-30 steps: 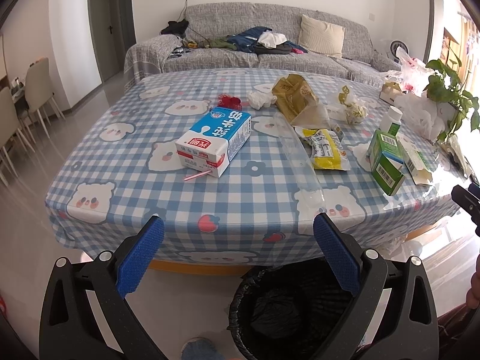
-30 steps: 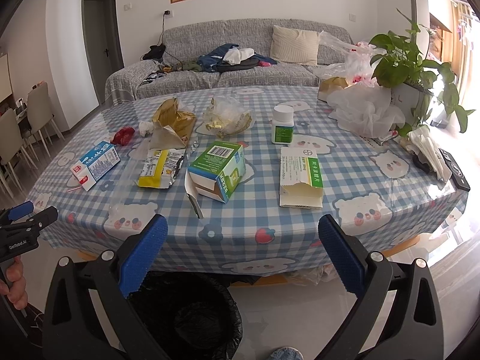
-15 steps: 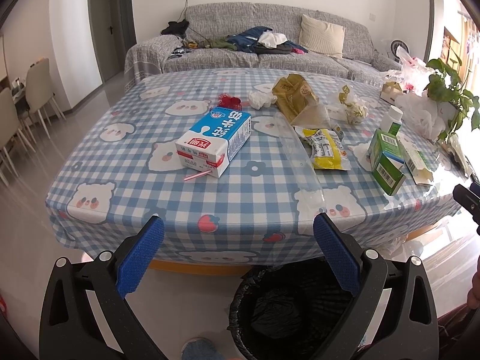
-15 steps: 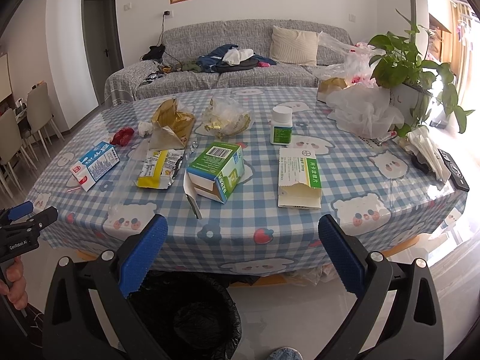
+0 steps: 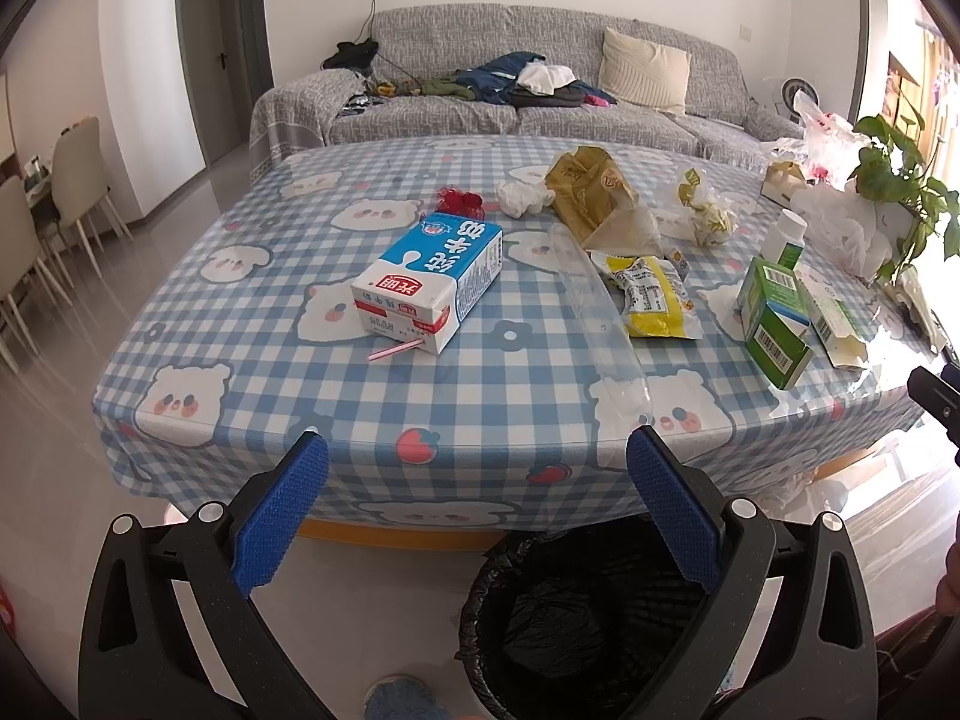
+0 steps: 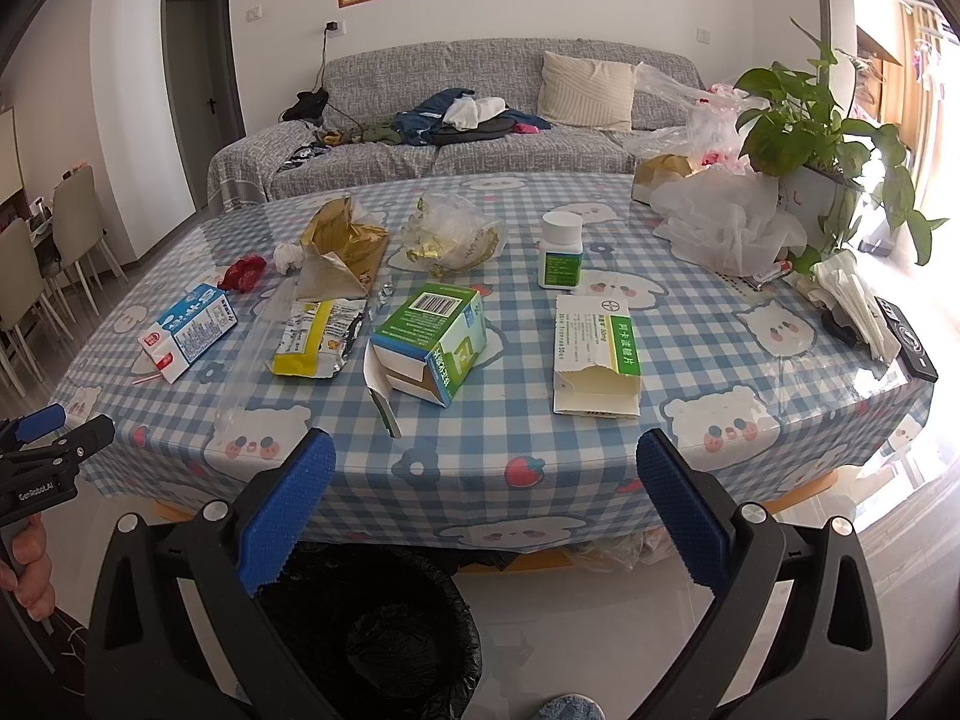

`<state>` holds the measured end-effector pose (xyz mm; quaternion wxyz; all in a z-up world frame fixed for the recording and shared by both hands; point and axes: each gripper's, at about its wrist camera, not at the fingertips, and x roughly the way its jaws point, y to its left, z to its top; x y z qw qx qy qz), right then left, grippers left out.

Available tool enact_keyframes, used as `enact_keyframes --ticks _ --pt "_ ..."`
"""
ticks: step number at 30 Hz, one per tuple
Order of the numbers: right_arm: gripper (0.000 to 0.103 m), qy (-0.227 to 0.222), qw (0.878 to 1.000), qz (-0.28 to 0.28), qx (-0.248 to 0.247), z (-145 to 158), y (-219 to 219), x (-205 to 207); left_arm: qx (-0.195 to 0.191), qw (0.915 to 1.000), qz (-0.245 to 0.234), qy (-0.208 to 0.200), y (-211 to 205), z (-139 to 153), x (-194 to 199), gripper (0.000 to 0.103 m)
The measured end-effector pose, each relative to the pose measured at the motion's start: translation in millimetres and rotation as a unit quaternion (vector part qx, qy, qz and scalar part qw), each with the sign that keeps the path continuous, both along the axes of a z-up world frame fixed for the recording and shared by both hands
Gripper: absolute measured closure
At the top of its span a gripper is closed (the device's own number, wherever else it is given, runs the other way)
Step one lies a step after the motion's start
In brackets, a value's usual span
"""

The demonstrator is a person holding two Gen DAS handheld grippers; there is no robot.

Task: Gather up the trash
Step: 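Grasp the milk carton with the left tool while the right tool grasps the green medicine box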

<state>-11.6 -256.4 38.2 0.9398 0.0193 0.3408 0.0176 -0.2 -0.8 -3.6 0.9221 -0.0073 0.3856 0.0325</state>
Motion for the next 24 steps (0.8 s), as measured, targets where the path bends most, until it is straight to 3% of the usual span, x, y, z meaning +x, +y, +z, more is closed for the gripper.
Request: enact_keyframes --ticks 13,24 --pt "0.006 -0.001 1.000 0.017 0.001 7.2 19.6 10.2 0.005 1.0000 -0.006 0.001 -3.1 5.2 7.0 0.006" --pt "0.006 0.003 0.999 0.047 -0.019 1.3 68.1 52.3 0.005 0.9999 0.012 0.008 18.3 4.1 49.5 0.006"
